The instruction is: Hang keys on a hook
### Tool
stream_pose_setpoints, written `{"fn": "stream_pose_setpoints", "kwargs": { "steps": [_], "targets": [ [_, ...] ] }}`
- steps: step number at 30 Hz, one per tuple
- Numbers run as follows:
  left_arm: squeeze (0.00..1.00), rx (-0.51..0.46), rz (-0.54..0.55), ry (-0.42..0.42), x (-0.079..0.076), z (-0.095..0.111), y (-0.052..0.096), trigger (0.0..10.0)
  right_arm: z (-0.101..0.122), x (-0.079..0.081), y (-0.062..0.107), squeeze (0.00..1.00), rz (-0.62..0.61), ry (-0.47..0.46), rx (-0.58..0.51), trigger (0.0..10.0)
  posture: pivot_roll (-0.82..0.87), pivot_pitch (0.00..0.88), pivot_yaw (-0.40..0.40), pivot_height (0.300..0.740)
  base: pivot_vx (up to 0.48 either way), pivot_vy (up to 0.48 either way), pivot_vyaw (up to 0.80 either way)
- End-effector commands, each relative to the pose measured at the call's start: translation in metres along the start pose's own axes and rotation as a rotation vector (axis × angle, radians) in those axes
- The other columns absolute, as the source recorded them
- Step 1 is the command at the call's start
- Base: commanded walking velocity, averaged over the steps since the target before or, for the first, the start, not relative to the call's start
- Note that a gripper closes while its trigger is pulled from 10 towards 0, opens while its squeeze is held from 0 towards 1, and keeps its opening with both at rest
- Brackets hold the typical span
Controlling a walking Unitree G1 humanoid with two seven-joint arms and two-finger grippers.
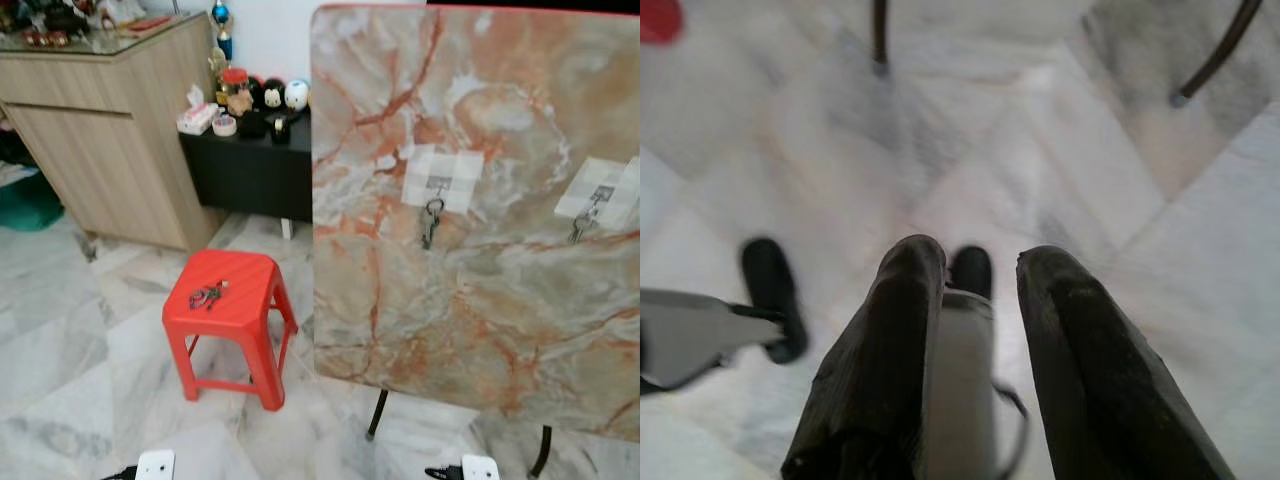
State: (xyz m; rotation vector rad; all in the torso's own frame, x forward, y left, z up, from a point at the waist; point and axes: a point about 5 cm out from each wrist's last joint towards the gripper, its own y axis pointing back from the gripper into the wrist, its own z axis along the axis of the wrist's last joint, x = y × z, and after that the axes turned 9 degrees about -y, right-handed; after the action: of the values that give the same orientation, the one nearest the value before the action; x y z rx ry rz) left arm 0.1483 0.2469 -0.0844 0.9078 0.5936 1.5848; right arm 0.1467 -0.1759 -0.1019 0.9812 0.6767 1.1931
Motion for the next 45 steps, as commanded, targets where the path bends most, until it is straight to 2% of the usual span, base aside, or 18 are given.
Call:
{"fn": "stream_pose_setpoints", "kwargs": {
  "steps": [1, 6, 45],
  "targets": [
    [0.00, 0.009, -0.004, 0.003, -0.0018, -0.0002, -0.0003, 10.0, 0.0004, -0.0018, 0.0001, 0.00, -0.007, 0.007, -0.006, 10.0, 0.01, 0.000, 0.017, 0.740, 0.000, 0.334, 0.00],
    [0.00, 0.008, -0.003, 0.005, -0.0018, -0.0004, -0.0002, 10.0, 0.0007, -0.0019, 0.0002, 0.00, -0.009, -0.015, -0.016, 10.0, 0.01, 0.000, 0.016, 0.740, 0.000, 0.334, 0.00],
    [0.00, 0.013, 0.000, 0.015, -0.0031, -0.0023, 0.0003, 10.0, -0.0003, -0.0020, 0.0003, 0.00, -0.014, -0.013, -0.013, 10.0, 0.02, 0.000, 0.003, 0.740, 0.000, 0.337, 0.00]
  ]
}}
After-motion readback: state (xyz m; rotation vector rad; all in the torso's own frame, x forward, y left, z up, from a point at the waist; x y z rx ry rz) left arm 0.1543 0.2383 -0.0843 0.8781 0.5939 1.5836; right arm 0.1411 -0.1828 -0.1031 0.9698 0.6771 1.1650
